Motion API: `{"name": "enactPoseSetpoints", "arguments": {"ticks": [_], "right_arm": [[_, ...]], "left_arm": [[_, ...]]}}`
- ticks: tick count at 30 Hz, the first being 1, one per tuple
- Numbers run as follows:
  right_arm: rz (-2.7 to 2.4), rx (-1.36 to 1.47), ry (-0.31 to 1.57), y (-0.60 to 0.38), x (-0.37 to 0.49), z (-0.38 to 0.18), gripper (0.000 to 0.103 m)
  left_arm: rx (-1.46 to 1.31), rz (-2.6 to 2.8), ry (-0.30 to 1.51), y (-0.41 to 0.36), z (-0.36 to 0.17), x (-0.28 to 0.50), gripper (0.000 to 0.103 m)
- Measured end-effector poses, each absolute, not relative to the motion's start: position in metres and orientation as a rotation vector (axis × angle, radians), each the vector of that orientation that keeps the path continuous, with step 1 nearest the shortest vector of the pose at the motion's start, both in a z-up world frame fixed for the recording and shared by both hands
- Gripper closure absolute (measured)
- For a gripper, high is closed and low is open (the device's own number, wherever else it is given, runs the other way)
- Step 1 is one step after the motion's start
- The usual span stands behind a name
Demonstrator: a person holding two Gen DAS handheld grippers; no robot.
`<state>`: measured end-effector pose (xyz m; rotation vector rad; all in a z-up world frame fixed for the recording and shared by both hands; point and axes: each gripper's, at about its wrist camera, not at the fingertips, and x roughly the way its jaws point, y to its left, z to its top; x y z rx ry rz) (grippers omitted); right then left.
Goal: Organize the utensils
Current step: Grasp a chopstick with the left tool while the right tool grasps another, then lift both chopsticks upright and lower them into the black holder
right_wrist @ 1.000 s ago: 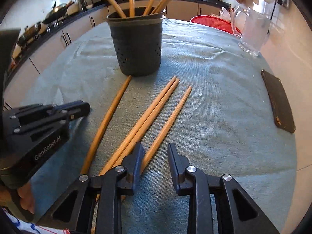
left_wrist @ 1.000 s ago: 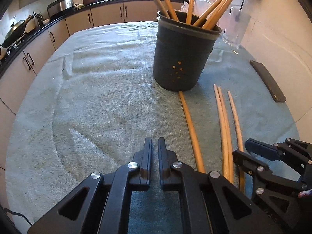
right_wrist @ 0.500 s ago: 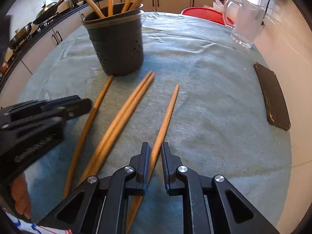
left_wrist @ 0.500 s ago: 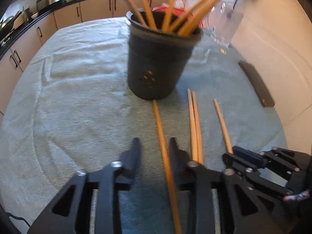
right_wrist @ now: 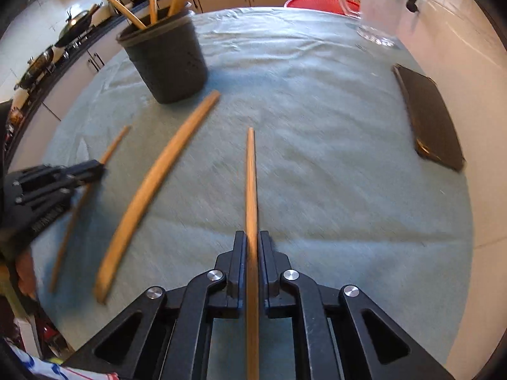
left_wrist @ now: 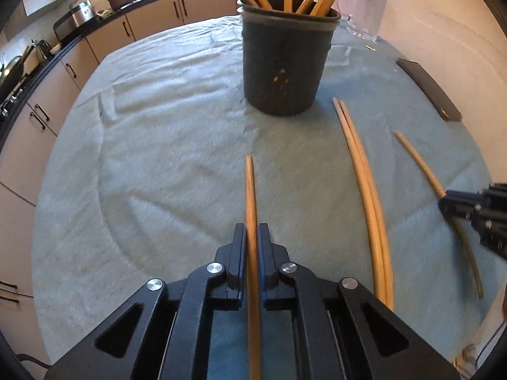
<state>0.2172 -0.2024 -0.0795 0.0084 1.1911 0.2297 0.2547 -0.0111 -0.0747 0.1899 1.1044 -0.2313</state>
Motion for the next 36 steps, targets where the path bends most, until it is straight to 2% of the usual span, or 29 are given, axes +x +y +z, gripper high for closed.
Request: {"name": "enactPoseSetpoints", "arguments": {"ticks": [11,13,15,17,20,23,25,26,27,30,36], "right_arm": [[0.234,-0.157,1.360,-0.191,0.240,-0.079,0.094],[0.232,-0.187,1.386,-0.189,0.245,-0.079,0.090],[0.215,-0.250,1.412,-0.184,0.250,-0.079,0.076],[0.207,-0.296,1.437,-0.183,0.254,-0.080,0.070],[0.215,-0.295,1.495,-0.184,0.266,-0.082,0.070],[0.231,-0.268,1.554,-0.186,0.281,-0.085,0.070],[0.243,-0.277,1.559,-0.184,0.292,-0.084,0.070],[0.251,-0.278,1.556,-0.182,0.295,-0.084,0.073],[0.264,-0.271,1.553,-0.181,0.296,-0.084,0.081],[0.300,-0.295,1.509,-0.173,0.294,-0.081,0.090],[0.296,-0.266,1.391,-0.175,0.269,-0.078,0.096]], "left_arm": [[0.170,-0.296,1.248,0.006,-0.072,0.255,0.090],[0.212,-0.292,1.263,0.003,-0.072,0.255,0.088],[0.286,-0.278,1.270,-0.004,-0.073,0.252,0.084],[0.339,-0.262,1.275,-0.009,-0.073,0.249,0.078],[0.392,-0.262,1.298,-0.013,-0.073,0.248,0.077],[0.387,-0.259,1.342,-0.013,-0.073,0.254,0.077],[0.357,-0.271,1.377,-0.014,-0.075,0.261,0.084],[0.336,-0.288,1.393,-0.012,-0.075,0.264,0.088],[0.322,-0.306,1.399,-0.012,-0.075,0.265,0.093],[0.327,-0.320,1.355,-0.011,-0.074,0.260,0.096],[0.154,-0.318,1.257,0.018,-0.059,0.239,0.096]]}}
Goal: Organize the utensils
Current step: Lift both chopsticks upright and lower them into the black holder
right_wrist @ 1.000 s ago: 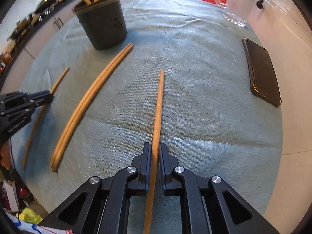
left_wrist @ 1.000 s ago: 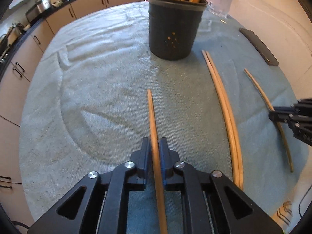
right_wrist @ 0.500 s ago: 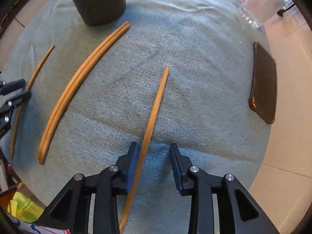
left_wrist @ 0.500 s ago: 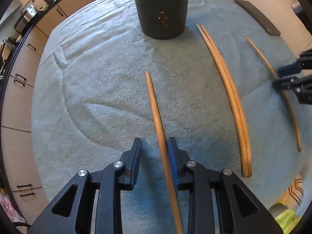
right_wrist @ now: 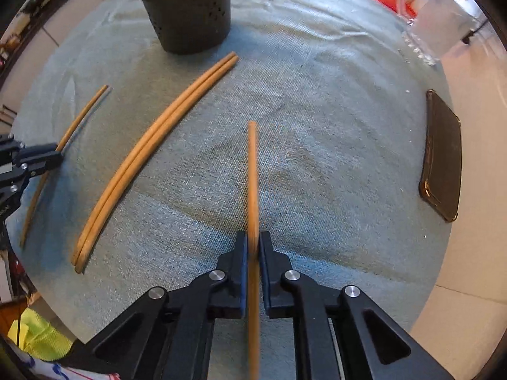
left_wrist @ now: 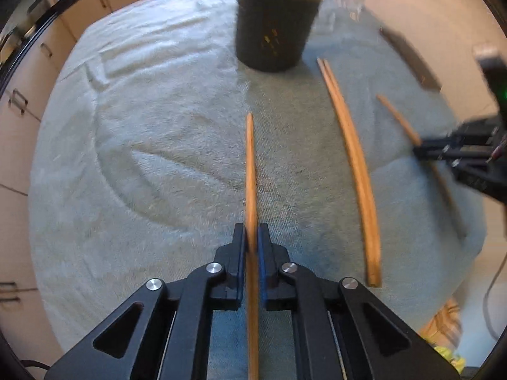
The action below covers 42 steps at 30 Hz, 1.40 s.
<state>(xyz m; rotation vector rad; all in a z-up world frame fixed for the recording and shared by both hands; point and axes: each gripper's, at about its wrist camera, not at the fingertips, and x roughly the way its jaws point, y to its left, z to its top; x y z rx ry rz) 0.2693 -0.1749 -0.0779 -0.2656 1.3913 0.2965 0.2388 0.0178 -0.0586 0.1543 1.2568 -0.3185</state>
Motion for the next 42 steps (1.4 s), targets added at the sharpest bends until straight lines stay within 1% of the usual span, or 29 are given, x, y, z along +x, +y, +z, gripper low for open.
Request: {"name": "enactPoseSetpoints", "arguments": {"ticks": [8,11,17,24,33,37,42], "right_arm": [[0.326,-0.035,1.194,-0.209,0.223,-0.061,0.096],[0.333,0.033,1.104,-0.213,0.204,-0.044,0.096],[0.322,0.133,0.928,-0.219,0.171,-0.003,0.096],[0.332,0.208,0.766,-0.214,0.195,0.041,0.096],[0.349,0.258,0.513,-0.185,0.251,0.103,0.096],[0.347,0.279,0.400,-0.171,0.278,0.119,0.096],[0.342,0.328,0.329,-0.166,0.310,0.120,0.096]], "left_arm": [[0.124,-0.262,0.986,0.039,-0.006,0.199,0.096],[0.115,-0.243,0.882,0.039,0.016,0.183,0.096],[0.001,-0.247,0.757,0.050,0.047,0.174,0.096],[-0.176,-0.218,0.623,0.053,0.090,0.203,0.096],[-0.281,-0.165,0.435,0.031,0.130,0.265,0.096],[-0.288,-0.141,0.342,0.020,0.142,0.293,0.096],[-0.275,-0.129,0.282,0.002,0.143,0.323,0.096]]}}
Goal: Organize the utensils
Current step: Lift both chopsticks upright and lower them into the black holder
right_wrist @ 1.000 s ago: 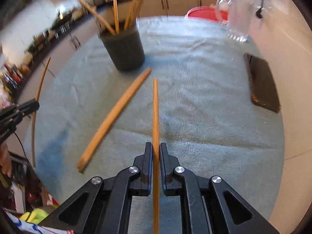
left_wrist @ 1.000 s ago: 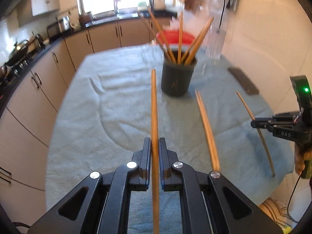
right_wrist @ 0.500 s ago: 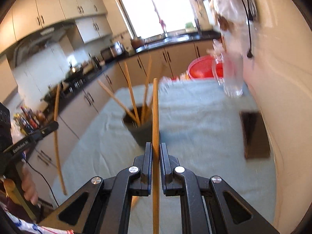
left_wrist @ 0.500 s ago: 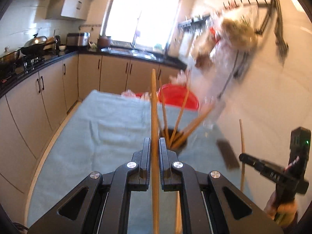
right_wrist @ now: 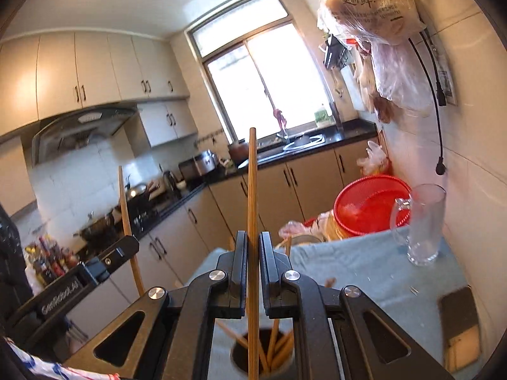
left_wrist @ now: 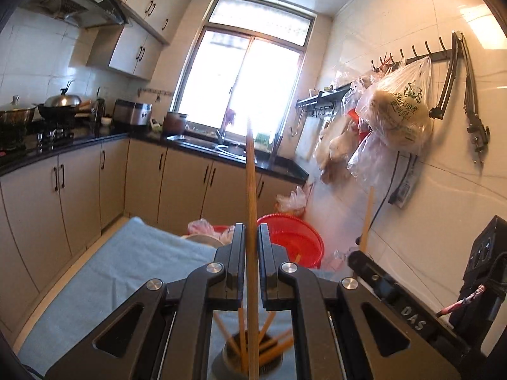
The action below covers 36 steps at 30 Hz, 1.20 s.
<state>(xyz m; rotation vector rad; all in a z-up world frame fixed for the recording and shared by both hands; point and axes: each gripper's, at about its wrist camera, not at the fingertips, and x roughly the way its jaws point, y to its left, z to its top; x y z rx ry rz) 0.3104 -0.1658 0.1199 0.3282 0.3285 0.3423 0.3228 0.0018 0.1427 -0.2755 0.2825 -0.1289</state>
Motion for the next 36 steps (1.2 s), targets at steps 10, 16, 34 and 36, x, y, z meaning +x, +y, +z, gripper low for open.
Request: {"name": "enactPoseSetpoints", "arguments": {"ticks": [10,16,34,36], "right_arm": [[0.307,0.328,0.313,-0.155,0.343,0.089,0.095],[0.293,0.322,0.334,-0.155,0.348,0.078,0.095],[0.275,0.286,0.344,-0.147,0.356,0.073,0.095],[0.279,0.286,0.359,-0.147,0.355,0.068,0.095]], "left_arm": [[-0.226,-0.109,0.317,-0.018,0.109,0.363,0.096],[-0.218,-0.093,0.349,-0.016,0.090,0.370,0.096],[-0.228,-0.074,0.374,-0.012,0.072,0.381,0.096],[-0.234,-0.072,0.379,-0.011,0.070,0.381,0.096]]}}
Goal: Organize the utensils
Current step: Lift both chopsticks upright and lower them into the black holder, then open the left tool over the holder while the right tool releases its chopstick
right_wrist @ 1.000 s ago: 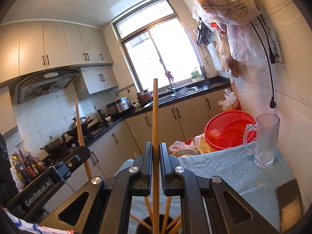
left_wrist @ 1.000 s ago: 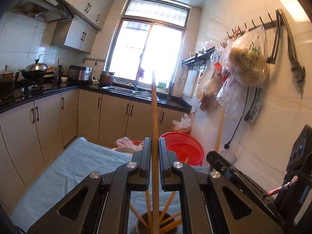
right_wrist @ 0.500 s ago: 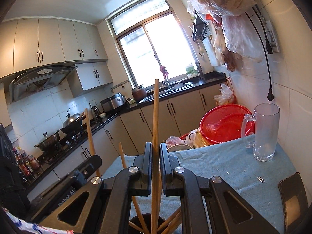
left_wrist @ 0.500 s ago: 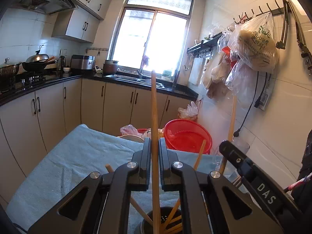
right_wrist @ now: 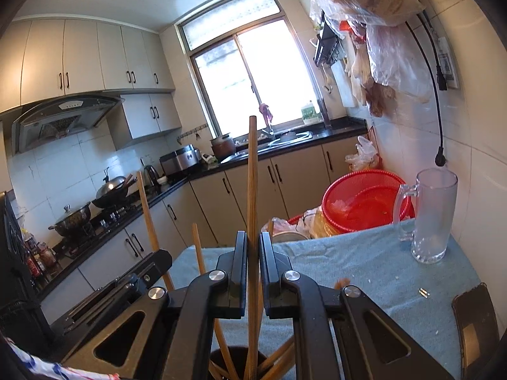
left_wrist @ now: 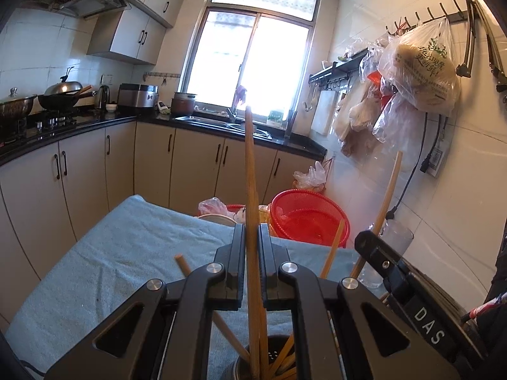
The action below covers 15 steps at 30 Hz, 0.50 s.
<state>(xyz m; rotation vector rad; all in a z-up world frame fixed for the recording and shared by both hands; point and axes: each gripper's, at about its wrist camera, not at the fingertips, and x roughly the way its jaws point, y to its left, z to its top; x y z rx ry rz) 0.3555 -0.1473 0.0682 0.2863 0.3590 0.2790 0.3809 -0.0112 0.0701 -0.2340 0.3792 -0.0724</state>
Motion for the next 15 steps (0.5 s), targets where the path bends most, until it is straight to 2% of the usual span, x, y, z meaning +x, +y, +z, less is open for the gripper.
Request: {"name": "enactPoseSetpoints", "arguments": {"ticks": [6,8,10,15], "right_arm": [[0.287,0.300,0.378,-0.150,0.351,0.063,0.092],[0.290,0.301,0.386,-0.151,0.349,0.063,0.089],[0.290,0.302,0.392,-0.152,0.347,0.065,0.083],[0.285,0.296,0.384,-0.154,0.334,0.074,0.079]], "left_arm": [[-0.260,-0.053,0.378,-0.005,0.071,0.373,0.095],[-0.261,-0.050,0.380,-0.003,0.072,0.369,0.090],[-0.264,-0.042,0.380,-0.002,0.074,0.364,0.073],[-0.280,-0.026,0.372,0.005,0.083,0.342,0.065]]}}
